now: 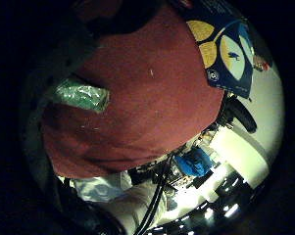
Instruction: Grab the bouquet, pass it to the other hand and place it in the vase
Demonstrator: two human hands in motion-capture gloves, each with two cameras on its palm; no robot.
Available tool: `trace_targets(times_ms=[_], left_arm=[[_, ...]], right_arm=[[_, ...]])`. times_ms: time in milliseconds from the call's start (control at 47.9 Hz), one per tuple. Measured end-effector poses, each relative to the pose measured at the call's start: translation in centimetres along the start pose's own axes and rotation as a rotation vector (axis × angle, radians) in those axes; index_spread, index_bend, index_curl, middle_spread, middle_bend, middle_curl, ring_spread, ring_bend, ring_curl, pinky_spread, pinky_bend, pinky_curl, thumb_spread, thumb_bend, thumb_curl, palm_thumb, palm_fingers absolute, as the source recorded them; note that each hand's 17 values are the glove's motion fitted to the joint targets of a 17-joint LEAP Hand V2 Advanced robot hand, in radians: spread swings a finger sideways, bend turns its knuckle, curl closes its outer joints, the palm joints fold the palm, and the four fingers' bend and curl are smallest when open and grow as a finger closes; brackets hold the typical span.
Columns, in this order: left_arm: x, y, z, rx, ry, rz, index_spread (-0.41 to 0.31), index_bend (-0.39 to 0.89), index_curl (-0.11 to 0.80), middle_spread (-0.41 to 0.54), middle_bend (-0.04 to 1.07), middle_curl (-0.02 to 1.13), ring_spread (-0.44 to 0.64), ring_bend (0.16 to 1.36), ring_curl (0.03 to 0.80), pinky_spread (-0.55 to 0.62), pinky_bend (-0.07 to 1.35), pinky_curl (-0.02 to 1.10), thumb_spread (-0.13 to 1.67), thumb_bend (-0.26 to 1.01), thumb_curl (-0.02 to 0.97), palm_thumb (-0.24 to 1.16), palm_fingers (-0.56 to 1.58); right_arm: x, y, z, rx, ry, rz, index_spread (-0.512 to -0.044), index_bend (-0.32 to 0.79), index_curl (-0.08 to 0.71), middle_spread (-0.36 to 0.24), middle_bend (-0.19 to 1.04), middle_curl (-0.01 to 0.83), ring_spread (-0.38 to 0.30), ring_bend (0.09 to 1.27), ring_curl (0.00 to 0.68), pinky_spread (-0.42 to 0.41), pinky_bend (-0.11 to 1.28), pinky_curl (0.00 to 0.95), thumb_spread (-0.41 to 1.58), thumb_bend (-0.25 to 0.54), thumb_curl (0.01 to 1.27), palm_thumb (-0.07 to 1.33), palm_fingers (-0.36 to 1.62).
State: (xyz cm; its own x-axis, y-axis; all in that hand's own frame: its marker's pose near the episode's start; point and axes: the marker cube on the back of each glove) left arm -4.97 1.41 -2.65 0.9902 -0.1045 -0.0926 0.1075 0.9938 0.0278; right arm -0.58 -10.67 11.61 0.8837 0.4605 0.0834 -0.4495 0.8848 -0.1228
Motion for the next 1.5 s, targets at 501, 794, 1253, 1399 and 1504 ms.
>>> trace_targets(times_ms=[501,794,1253,1399,1504], left_arm=[[-0.2,-0.1,0.2,-0.045,-0.002,0.000,-0.054,0.14,0.297,0.092,0.18,0.38,0.18,0.50,0.309,0.27,0.25,0.34,1.22,-0.02,0.290,0.30,0.43],[1.3,-1.8,-0.2,-0.046,0.162,0.077,-0.059,0.15,0.307,0.083,0.18,0.37,0.17,0.48,0.306,0.26,0.24,0.34,1.23,-0.02,0.290,0.31,0.44],[8.4,-8.3,-3.5,-0.124,0.864,0.219,0.123,-0.01,0.142,0.290,0.17,0.34,0.32,0.69,0.359,0.35,0.49,0.41,1.00,-0.04,0.311,0.28,-0.02],[10.2,-9.4,-3.7,-0.186,1.054,0.270,0.154,0.03,0.093,0.408,0.15,0.30,0.41,0.72,0.343,0.42,0.54,0.40,0.93,-0.03,0.320,0.27,-0.19],[11.2,-10.1,-3.7,-0.224,1.181,0.272,0.178,0.04,0.072,0.465,0.14,0.27,0.47,0.72,0.332,0.45,0.54,0.39,0.89,-0.03,0.324,0.28,-0.23]], right_arm=[[-0.6,-0.7,-1.4,0.391,-0.184,-0.092,-0.228,0.20,0.349,-0.204,0.56,0.538,-0.216,0.74,0.461,-0.277,0.57,0.375,1.09,0.038,0.40,1.02,1.46],[-0.9,0.8,-2.9,0.419,-0.684,-0.011,-0.206,0.49,0.495,-0.184,0.73,0.598,-0.201,0.86,0.520,-0.269,0.62,0.435,0.87,-0.029,0.43,0.96,1.50],[-8.9,4.2,-6.8,0.561,-1.382,-0.699,-0.205,0.47,0.559,-0.167,0.80,0.614,-0.190,0.95,0.542,-0.252,0.70,0.490,0.46,-0.023,0.62,1.05,1.40],[-10.5,6.0,-6.7,0.453,-1.465,-0.663,-0.208,0.48,0.576,-0.162,0.80,0.613,-0.189,0.95,0.540,-0.251,0.70,0.496,0.39,-0.025,0.66,1.06,1.39],[-11.3,6.1,-6.9,0.521,-1.428,-0.762,-0.210,0.48,0.585,-0.166,0.80,0.612,-0.188,0.95,0.539,-0.253,0.70,0.501,0.35,-0.029,0.68,1.05,1.39]])
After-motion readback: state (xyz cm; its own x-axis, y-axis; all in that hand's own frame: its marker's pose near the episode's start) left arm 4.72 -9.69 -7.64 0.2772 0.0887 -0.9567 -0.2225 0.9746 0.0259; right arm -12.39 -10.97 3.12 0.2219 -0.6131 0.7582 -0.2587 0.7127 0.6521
